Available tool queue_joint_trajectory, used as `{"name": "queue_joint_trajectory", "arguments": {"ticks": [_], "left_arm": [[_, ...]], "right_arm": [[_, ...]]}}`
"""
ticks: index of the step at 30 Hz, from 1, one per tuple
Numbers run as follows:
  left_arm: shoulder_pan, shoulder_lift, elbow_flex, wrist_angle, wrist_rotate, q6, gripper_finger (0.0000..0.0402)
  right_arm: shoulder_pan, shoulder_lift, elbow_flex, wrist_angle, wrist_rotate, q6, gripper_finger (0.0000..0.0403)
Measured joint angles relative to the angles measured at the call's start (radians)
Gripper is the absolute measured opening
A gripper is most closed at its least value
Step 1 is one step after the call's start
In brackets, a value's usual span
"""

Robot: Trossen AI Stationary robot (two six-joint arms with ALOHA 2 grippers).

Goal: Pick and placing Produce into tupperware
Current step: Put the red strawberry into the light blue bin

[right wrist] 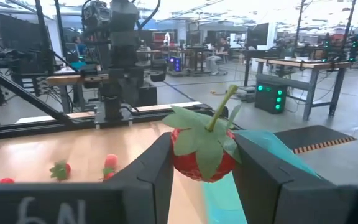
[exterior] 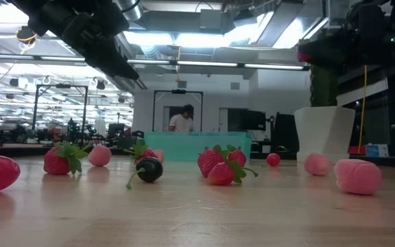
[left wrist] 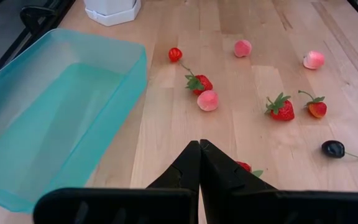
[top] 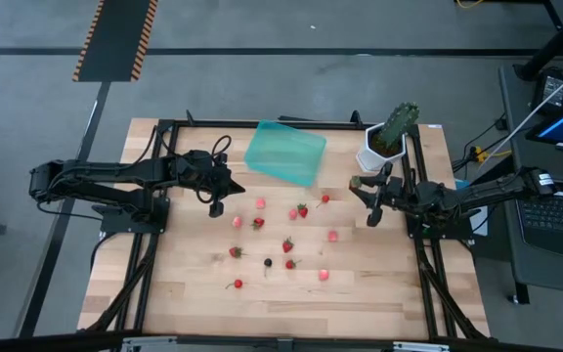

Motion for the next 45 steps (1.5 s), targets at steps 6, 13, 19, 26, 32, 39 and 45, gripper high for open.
{"name": "queue_joint_trajectory", "arguments": {"ticks": [6,13,19,26,32,39,45], "left_arm": [[0.001,0.0,0.0,0.0,0.0,0.0,0.0],[0.001,0.0,0.0,0.0,0.0,0.0,0.0],[0.001,0.0,0.0,0.003,0.0,0.0,0.0],[0.001,0.0,0.0,0.003,0.0,0.0,0.0],[0.001,0.0,0.0,0.002,-0.001,0.001,0.0],[0.001,0.0,0.0,0.002,-0.002,0.025,0.0],[0.001,0.0,0.0,0.002,-0.004,0.026,0.0]], "right_arm": [[0.0,0.0,0.0,-0.016,-0.021,0.031,0.0139],[-0.053,0.014,0.013,-0.041,-0.021,0.055,0.0139],[-0.141,0.103,0.043,-0.053,-0.097,0.101,0.0139],[-0.261,0.287,0.12,-0.019,-0.248,0.109,0.0139],[-0.357,0.461,0.176,0.11,-0.364,0.106,0.0139],[-0.425,0.68,0.268,0.202,-0.44,0.1,0.0139],[-0.484,0.829,0.407,0.201,-0.494,0.054,0.0139]]}}
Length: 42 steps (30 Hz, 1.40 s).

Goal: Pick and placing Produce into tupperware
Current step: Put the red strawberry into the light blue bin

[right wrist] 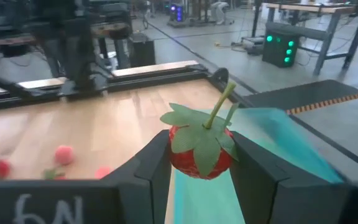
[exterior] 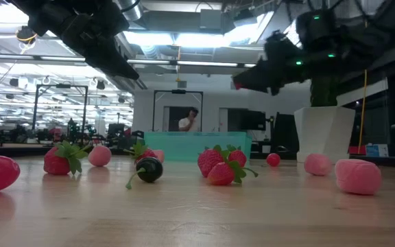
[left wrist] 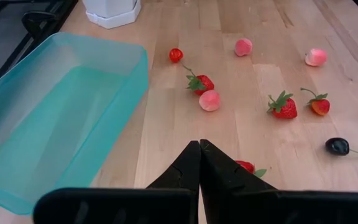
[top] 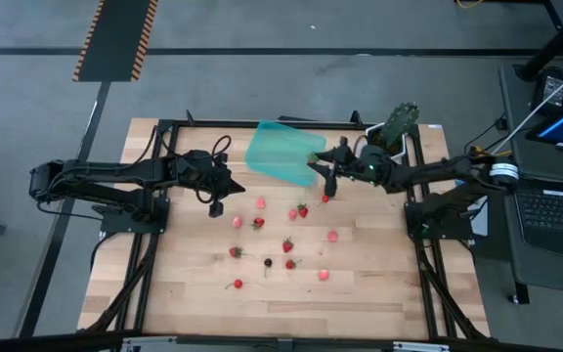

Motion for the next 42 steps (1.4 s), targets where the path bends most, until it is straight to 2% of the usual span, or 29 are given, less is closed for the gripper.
{"name": "queue_joint_trajectory", "arguments": {"ticks": [5,12,18,26,29,35,42], "left_arm": [[0.0,0.0,0.0,-0.001,0.0,0.001,0.0],[0.0,0.0,0.0,-0.003,0.0,0.025,0.0],[0.0,0.0,0.0,-0.003,0.0,0.025,0.0],[0.0,0.0,0.0,-0.003,0.0,0.025,0.0],[0.0,0.0,0.0,-0.002,0.0,0.024,0.0],[0.0,0.0,0.0,-0.001,0.0,0.024,0.0],[0.0,0.0,0.0,0.001,0.0,0.018,0.0]], "right_arm": [[-0.055,0.069,0.089,-0.029,0.0,-0.002,0.0139],[-0.122,0.116,0.141,-0.062,0.007,0.028,0.0139],[-0.146,0.144,0.241,-0.324,0.007,0.043,0.0139],[-0.149,0.147,0.503,-0.842,-0.05,-0.049,0.0139],[-0.149,0.152,0.567,-0.949,-0.052,-0.077,0.0139],[-0.16,0.16,0.592,-1.027,-0.11,-0.08,0.0139],[-0.16,0.267,0.592,-1.003,-0.165,-0.098,0.0139]]}}
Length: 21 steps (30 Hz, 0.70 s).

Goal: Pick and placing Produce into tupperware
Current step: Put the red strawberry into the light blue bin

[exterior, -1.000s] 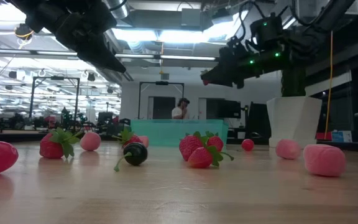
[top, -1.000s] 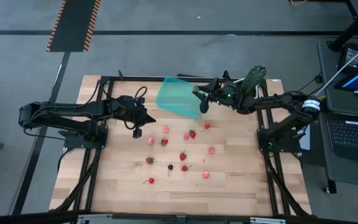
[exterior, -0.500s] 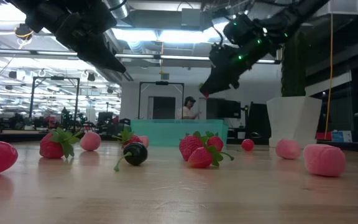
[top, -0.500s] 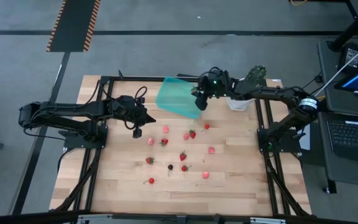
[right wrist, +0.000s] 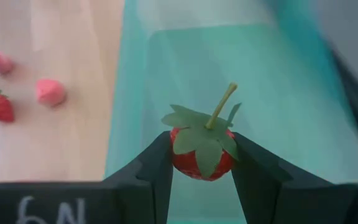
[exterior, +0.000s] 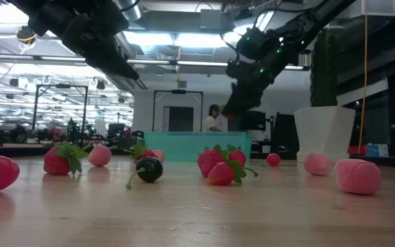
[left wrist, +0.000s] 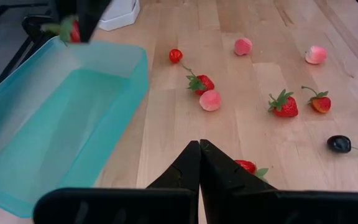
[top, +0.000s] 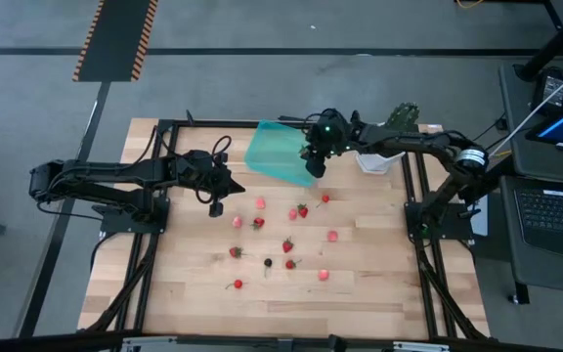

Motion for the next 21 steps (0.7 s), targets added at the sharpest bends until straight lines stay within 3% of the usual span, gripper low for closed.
{"name": "queue_joint_trajectory", "arguments": {"ticks": [8,21], "left_arm": [[0.0,0.0,0.0,-0.001,0.0,-0.002,0.0],[0.0,0.0,0.0,-0.001,0.0,-0.002,0.0]], "right_arm": [[-0.001,0.097,0.023,0.024,-0.02,-0.008,0.0139],[0.019,0.247,0.144,-0.104,-0.019,-0.033,0.0139]]}}
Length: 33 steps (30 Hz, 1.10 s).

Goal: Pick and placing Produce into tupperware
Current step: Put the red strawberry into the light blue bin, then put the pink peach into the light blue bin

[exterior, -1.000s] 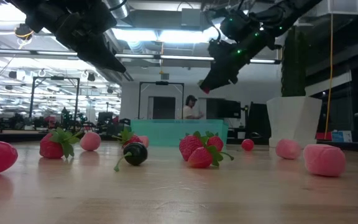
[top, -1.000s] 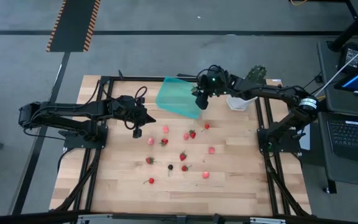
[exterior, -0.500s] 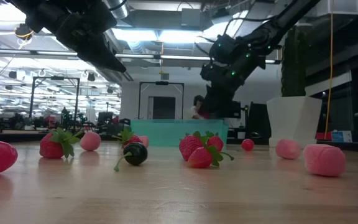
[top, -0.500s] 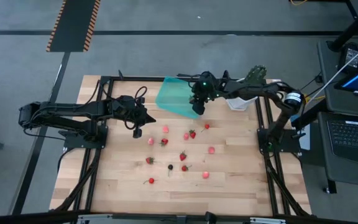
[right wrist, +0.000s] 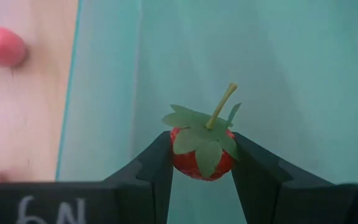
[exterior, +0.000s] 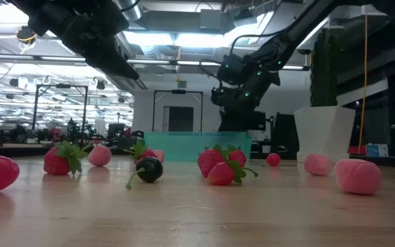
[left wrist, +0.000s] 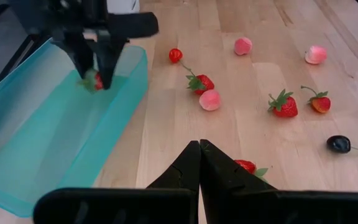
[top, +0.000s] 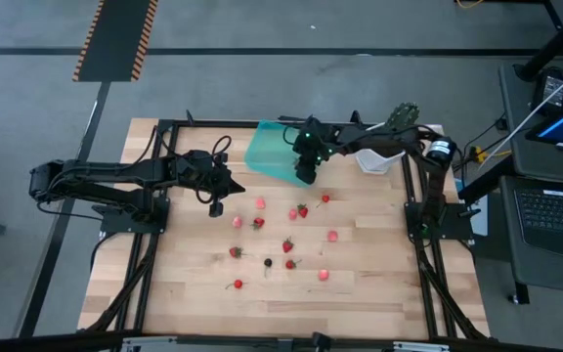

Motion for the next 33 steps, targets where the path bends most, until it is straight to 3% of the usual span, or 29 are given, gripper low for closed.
{"name": "queue_joint_trajectory", "arguments": {"ticks": [19,25,33], "left_arm": [[0.0,0.0,0.0,-0.002,0.0,0.001,0.0],[0.0,0.0,0.0,-0.002,0.0,0.001,0.0],[0.0,0.0,0.0,-0.002,0.0,0.002,0.0]], "right_arm": [[0.001,0.022,0.023,-0.047,0.002,0.002,0.014],[0.001,0.022,0.023,-0.047,0.002,0.02,0.0187],[0.0,0.022,0.027,-0.047,0.002,0.016,0.0136]]}}
